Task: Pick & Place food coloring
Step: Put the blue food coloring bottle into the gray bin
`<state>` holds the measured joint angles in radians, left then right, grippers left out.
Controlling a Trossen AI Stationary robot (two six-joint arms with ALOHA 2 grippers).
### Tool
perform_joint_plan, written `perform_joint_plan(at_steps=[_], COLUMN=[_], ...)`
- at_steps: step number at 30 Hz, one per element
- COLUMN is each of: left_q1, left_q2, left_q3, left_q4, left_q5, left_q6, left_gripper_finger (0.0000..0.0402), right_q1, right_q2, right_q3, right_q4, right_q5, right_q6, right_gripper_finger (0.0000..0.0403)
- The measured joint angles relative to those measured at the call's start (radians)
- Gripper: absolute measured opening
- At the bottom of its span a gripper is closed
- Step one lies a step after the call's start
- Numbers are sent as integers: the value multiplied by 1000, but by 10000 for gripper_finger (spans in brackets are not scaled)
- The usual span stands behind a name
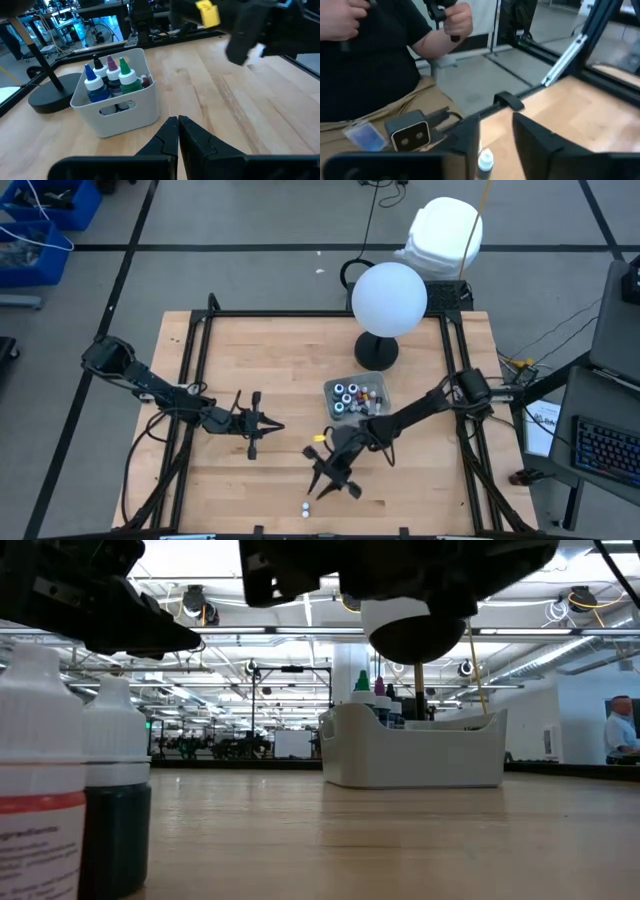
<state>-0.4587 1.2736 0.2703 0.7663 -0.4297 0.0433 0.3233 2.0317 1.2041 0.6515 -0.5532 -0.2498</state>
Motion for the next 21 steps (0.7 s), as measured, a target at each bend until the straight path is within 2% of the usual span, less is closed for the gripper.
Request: perform_joint_plan(at_steps=[4,8,16,21], left_q1=[0,0,0,0], left_q2=[0,0,0,0], left_q3=[0,0,0,0], left_q4=[-2,-4,-6,-7], left_q5=[0,0,0,0], left_q6=[0,4,4,3], left_gripper_finger=[21,21,21,21], right_q1=[7,11,27,29], right_q2=[47,100,229,248], right_q3=[0,7,138,166], right_q4=[85,176,107,55], right_q5=[-1,5,28,28], right_q6=[3,43,52,46], right_gripper_finger=[164,195,196,195])
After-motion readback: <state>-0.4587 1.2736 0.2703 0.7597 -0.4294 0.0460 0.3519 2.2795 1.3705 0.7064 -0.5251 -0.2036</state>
